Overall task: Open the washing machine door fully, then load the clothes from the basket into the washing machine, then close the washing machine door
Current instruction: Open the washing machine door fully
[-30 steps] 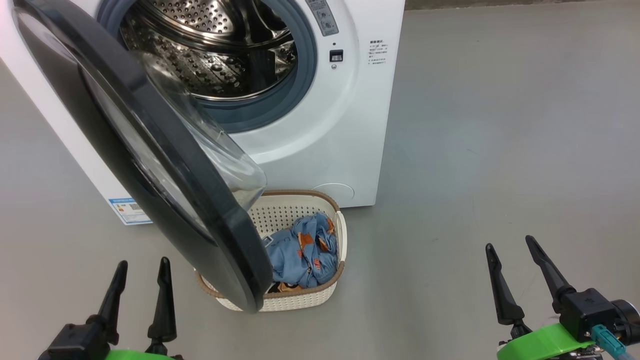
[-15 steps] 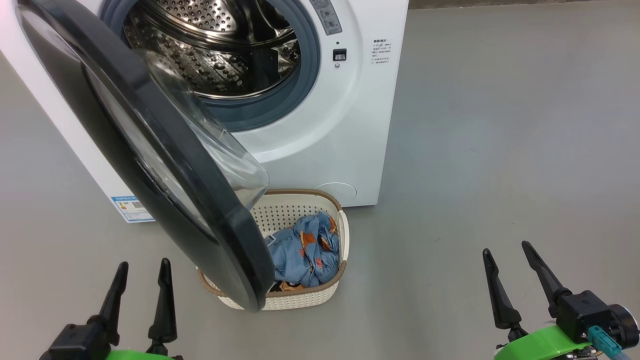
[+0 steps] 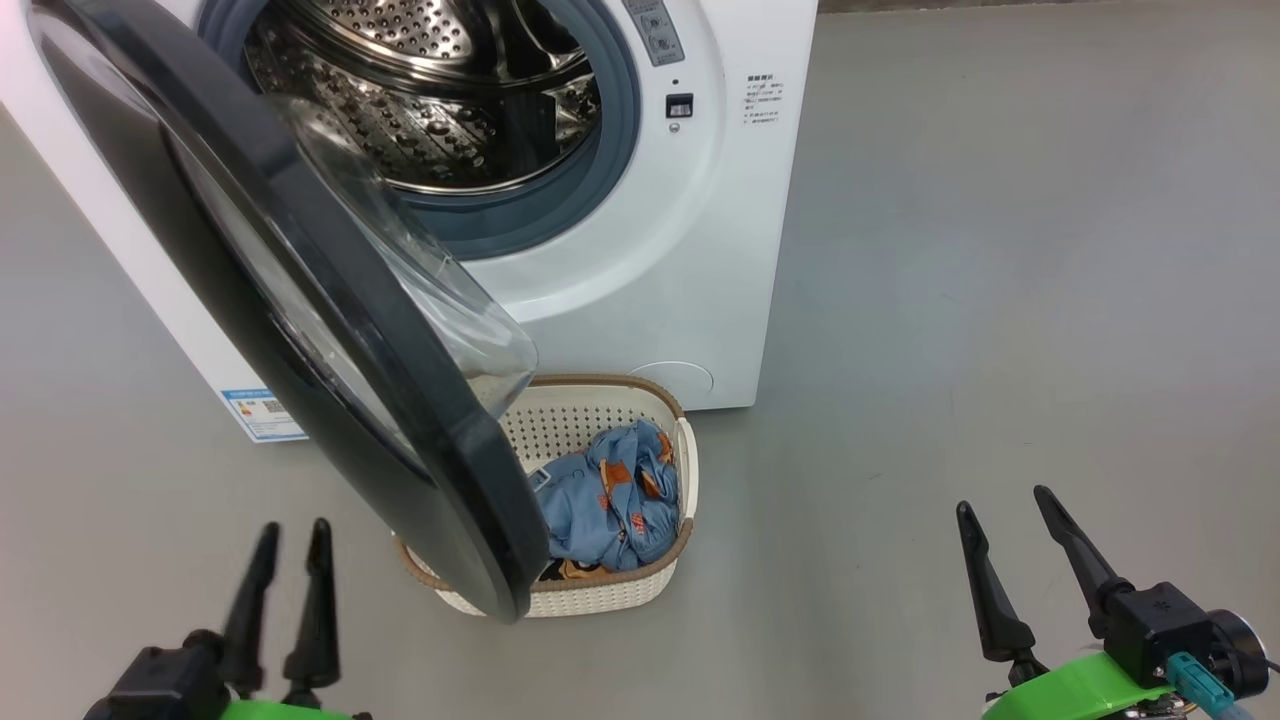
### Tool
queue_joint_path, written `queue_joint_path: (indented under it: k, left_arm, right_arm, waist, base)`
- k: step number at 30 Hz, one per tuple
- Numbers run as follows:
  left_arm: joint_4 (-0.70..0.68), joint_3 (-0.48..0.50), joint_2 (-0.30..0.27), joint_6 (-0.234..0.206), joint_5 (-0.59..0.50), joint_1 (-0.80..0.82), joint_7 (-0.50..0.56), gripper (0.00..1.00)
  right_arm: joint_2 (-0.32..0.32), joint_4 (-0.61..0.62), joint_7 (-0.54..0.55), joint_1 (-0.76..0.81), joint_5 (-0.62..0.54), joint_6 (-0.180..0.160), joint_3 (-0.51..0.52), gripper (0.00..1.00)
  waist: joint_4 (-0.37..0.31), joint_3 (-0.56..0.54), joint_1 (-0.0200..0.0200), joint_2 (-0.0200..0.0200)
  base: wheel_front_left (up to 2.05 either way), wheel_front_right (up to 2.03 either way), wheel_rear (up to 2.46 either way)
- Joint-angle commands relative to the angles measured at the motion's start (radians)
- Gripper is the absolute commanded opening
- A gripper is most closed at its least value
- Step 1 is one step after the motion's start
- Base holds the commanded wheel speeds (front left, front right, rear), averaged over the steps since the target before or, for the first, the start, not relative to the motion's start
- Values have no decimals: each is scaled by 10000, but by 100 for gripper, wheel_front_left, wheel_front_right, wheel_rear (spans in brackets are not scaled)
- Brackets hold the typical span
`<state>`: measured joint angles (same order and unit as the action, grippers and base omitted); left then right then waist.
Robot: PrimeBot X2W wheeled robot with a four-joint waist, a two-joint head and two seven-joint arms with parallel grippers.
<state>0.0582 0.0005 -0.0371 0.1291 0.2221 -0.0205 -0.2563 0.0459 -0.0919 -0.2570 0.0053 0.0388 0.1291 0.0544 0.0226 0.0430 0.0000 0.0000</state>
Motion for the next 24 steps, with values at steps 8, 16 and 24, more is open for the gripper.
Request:
queue_joint_path:
  k: [8,16,24]
  left_arm:
    - [-1383,789,-131,16,209,701,-55,0]
    - [-4907,191,-136,16,247,2159,-55,0]
    - [-6211,-2820,-558,16,-16,3252,-55,0]
  right_arm:
    - [43,229,-47,-181,102,16,-191,100]
    - [43,196,-47,-229,119,16,-203,100]
    - [43,31,-47,-289,166,16,-275,100]
  waist:
    - [21,68,0,0]
    - [45,130,0,0]
    - [-9,136,0,0]
  base:
    - [0,0,0]
    - [0,0,0]
    - [0,0,0]
